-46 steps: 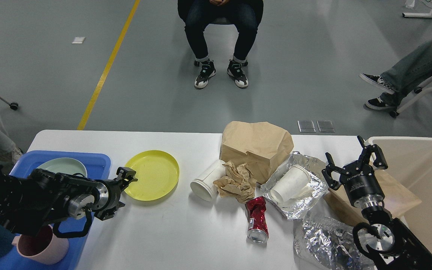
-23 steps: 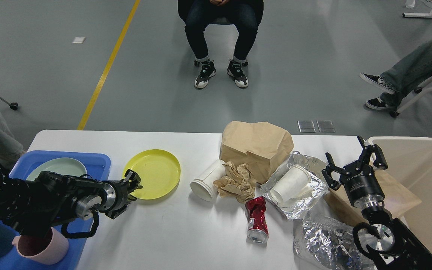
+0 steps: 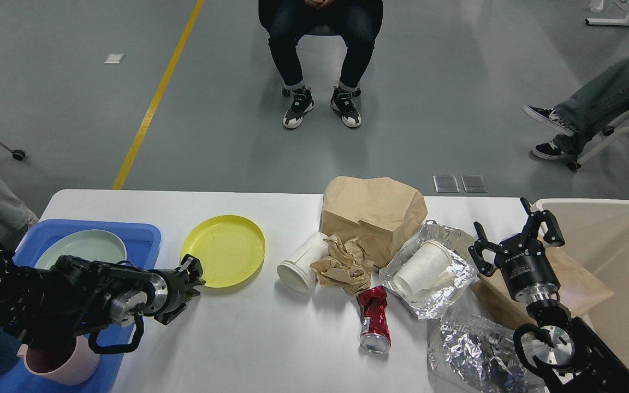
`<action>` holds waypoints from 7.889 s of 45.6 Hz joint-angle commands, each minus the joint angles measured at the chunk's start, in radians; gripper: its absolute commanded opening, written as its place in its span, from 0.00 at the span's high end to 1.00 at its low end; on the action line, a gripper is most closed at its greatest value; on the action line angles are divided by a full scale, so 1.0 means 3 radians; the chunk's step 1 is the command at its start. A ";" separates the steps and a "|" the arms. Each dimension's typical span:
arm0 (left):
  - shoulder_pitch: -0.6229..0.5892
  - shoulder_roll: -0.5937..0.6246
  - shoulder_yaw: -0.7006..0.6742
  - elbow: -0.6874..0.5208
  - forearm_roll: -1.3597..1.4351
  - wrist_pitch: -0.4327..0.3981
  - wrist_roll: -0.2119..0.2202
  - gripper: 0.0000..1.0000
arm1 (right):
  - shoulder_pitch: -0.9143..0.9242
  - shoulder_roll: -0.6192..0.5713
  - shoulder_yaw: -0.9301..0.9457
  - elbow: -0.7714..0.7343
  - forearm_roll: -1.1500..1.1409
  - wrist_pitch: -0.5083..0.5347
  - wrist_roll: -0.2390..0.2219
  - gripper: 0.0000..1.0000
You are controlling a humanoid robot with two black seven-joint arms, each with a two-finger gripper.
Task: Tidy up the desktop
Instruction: 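Reach the left gripper to the yellow plate rim and grasp it, then lift the yellow plate with the left gripper and lay it on the green plate, then release the yellow plate and return the left gripper above the tray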
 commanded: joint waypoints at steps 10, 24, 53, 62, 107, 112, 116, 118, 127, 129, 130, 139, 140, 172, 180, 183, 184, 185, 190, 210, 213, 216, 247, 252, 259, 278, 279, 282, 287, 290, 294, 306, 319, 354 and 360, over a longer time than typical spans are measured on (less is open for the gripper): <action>-0.0002 0.0010 0.0000 0.0000 -0.0001 -0.0025 -0.0003 0.99 | 0.0000 0.0000 0.0000 0.0000 0.0000 -0.0001 0.0000 0.00; -0.0017 0.0020 0.0000 -0.0025 -0.0001 -0.0127 0.0028 1.00 | 0.0000 0.0000 0.0000 0.0000 0.0000 -0.0001 0.0000 0.00; -0.2517 0.0766 0.1181 -0.2008 -0.0179 -0.0444 0.0631 1.00 | 0.0000 0.0000 0.0000 0.0000 0.0000 -0.0001 0.0000 0.00; -0.3116 0.0930 0.1596 -0.2219 -0.0261 -0.0801 0.0667 1.00 | 0.0000 0.0000 0.0000 -0.0005 0.0000 -0.0001 0.0000 0.00; -0.0033 0.1391 0.0563 0.0972 0.0194 -0.1308 0.0805 1.00 | -0.0005 0.0000 0.0000 0.0000 0.0000 -0.0001 0.0000 0.00; -0.0002 0.1278 0.0537 0.0967 0.0194 -0.1247 0.0821 1.00 | -0.0005 0.0000 0.0000 0.0000 0.0000 -0.0001 0.0000 0.00; 0.0074 0.1232 0.0522 0.0962 0.0194 -0.1185 0.0816 1.00 | -0.0005 0.0000 0.0000 0.0000 0.0000 -0.0001 0.0000 0.00; 0.0085 0.1227 0.0491 0.0962 0.0194 -0.1170 0.0815 1.00 | -0.0005 0.0000 0.0000 0.0000 0.0000 -0.0001 0.0000 0.00; 0.0105 0.1206 0.0445 0.0962 0.0194 -0.1155 0.0800 0.99 | -0.0005 0.0000 0.0000 0.0000 0.0000 -0.0001 0.0000 0.00; 0.0105 0.1201 0.0425 0.0957 0.0194 -0.1155 0.0810 0.97 | 0.0000 0.0000 0.0000 0.0000 0.0000 0.0004 0.0000 0.00; 0.0105 0.1201 0.0410 0.0956 0.0194 -0.1155 0.0815 0.96 | -0.0005 0.0000 0.0000 0.0000 0.0000 -0.0001 0.0000 0.00; 0.0110 0.1201 0.0389 0.0916 0.0214 -0.1160 0.0826 0.54 | 0.0000 0.0000 0.0000 0.0000 0.0000 0.0004 0.0000 0.00; 0.0110 0.1201 0.0389 0.0916 0.0219 -0.1155 0.0826 0.50 | 0.0000 0.0000 0.0000 0.0000 0.0000 -0.0001 0.0000 0.00; 0.1004 0.1580 -0.3264 0.1038 0.0516 -0.1216 0.0734 0.04 | 0.0000 0.0000 0.0000 0.0000 0.0000 0.0004 0.0000 0.00; 0.1746 0.1115 -0.5489 0.1043 0.0562 -0.1216 0.0382 0.04 | -0.0005 0.0000 0.0000 0.0005 0.0000 0.0004 0.0000 0.00; 0.1900 0.0921 -0.6032 0.1038 0.0643 -0.1226 0.0146 0.04 | -0.0005 -0.0005 0.0000 0.0005 0.0000 -0.0001 0.0000 0.00; 0.1930 0.0864 -0.6160 0.1038 0.0669 -0.1246 0.0070 0.04 | -0.0005 0.0000 0.0000 0.0005 0.0000 -0.0001 0.0000 0.00; 0.1956 0.0803 -0.6262 0.1038 0.0695 -0.1267 -0.0007 0.04 | -0.0005 0.0000 0.0000 0.0005 0.0000 -0.0001 0.0000 0.00; 0.2140 0.0583 -0.6401 0.0809 0.0741 -0.1492 -0.0309 0.04 | -0.0005 -0.0005 0.0000 0.0000 0.0000 0.0004 0.0000 0.00; 0.2728 0.0046 -0.7102 0.0031 0.1411 -0.1625 -0.0555 0.04 | -0.0005 0.0000 0.0000 0.0000 0.0000 0.0004 0.0000 0.00; 0.2703 0.0046 -0.7107 0.0036 0.1406 -0.1620 -0.0565 0.04 | -0.0005 -0.0005 0.0000 0.0000 0.0000 0.0004 0.0000 0.00; 0.2682 0.0056 -0.7112 0.0051 0.1395 -0.1620 -0.0560 0.04 | -0.0005 0.0000 0.0000 0.0000 0.0000 -0.0001 0.0000 0.00; 0.2682 -0.0179 -0.7030 0.0818 0.1446 -0.2264 -0.0565 0.04 | 0.0000 0.0000 0.0000 0.0000 0.0000 -0.0001 0.0000 0.00; 0.2677 -0.0189 -0.7030 0.0839 0.1441 -0.2305 -0.0580 0.04 | 0.0000 0.0000 0.0000 0.0000 0.0000 0.0004 0.0000 0.00; 0.2677 -0.0189 -0.7025 0.0844 0.1441 -0.2305 -0.0591 0.04 | 0.0000 0.0000 0.0000 0.0000 0.0000 -0.0001 0.0000 0.00; 0.2667 -0.0159 -0.6954 0.0839 0.1743 -0.2310 -0.0816 0.04 | 0.0000 0.0000 0.0000 0.0000 0.0000 0.0004 0.0000 0.00; 0.2667 -0.0159 -0.6959 0.0839 0.1743 -0.2310 -0.0816 0.04 | 0.0000 0.0000 0.0000 0.0000 0.0000 -0.0001 0.0000 0.00; 0.2667 -0.0159 -0.6964 0.0844 0.1743 -0.2310 -0.0816 0.04 | 0.0000 0.0000 0.0000 0.0000 0.0000 -0.0001 0.0000 0.00; 0.2667 -0.0159 -0.6964 0.0844 0.1743 -0.2310 -0.0816 0.04 | 0.0000 -0.0005 0.0000 0.0000 0.0000 0.0004 0.0000 0.00; 0.2667 -0.0159 -0.6964 0.0844 0.1743 -0.2310 -0.0816 0.04 | 0.0000 0.0000 0.0000 0.0000 0.0000 0.0004 0.0000 0.00; 0.2667 -0.0159 -0.6964 0.0844 0.1743 -0.2310 -0.0811 0.04 | 0.0000 -0.0005 0.0000 0.0000 0.0000 -0.0001 0.0000 0.00; 0.2667 -0.0159 -0.6964 0.0839 0.1743 -0.2310 -0.0811 0.04 | 0.0005 0.0000 0.0005 -0.0010 0.0030 -0.0001 -0.0005 0.00; 0.2667 -0.0159 -0.6964 0.0844 0.1743 -0.2310 -0.0816 0.04 | 0.0046 -0.0225 0.0025 -0.0020 0.0220 -0.0118 0.0000 0.00; 0.2667 -0.0159 -0.6969 0.0844 0.1743 -0.2320 -0.0811 0.04 | -0.0082 -0.0358 -0.0015 -0.0061 0.0480 -0.0021 -0.0031 0.00; 0.2667 -0.0159 -0.6964 0.0844 0.1743 -0.2320 -0.0811 0.04 | -0.0046 -0.0363 -0.0097 -0.0026 0.0475 -0.0036 -0.0031 0.00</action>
